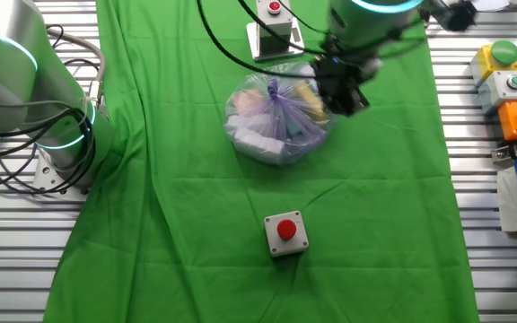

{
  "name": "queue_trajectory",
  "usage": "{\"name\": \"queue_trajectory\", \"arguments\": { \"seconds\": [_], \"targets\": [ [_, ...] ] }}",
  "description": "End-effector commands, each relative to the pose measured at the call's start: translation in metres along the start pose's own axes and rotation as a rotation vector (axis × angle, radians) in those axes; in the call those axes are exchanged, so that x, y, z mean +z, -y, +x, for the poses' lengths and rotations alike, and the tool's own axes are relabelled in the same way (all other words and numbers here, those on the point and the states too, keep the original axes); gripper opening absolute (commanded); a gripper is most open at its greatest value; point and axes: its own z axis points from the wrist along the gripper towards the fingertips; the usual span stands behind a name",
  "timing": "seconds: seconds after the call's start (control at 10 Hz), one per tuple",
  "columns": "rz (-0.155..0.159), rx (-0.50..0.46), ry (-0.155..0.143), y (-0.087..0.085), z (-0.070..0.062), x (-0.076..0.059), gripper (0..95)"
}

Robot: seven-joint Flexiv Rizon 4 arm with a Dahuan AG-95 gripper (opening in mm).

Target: Pick up a bag of things

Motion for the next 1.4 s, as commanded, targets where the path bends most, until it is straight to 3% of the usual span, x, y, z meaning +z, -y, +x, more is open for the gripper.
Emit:
{"name": "queue_trajectory", "arguments": {
  "seconds": [0.1, 0.2, 0.3, 0.8, 0.9, 1.4],
  "targets": [
    [0.009, 0.028, 0.002, -0.017, 0.012, 0.006, 0.0],
    [0.010, 0.038, 0.008, -0.029, 0.018, 0.014, 0.0],
    [0.011, 0.044, 0.012, -0.038, 0.021, 0.021, 19.0],
    [0.016, 0.052, 0.013, -0.067, 0.018, 0.032, 19.0],
    [0.016, 0.052, 0.013, -0.071, 0.018, 0.033, 38.0],
    [0.012, 0.046, 0.011, -0.081, 0.018, 0.035, 38.0]
  ]
}}
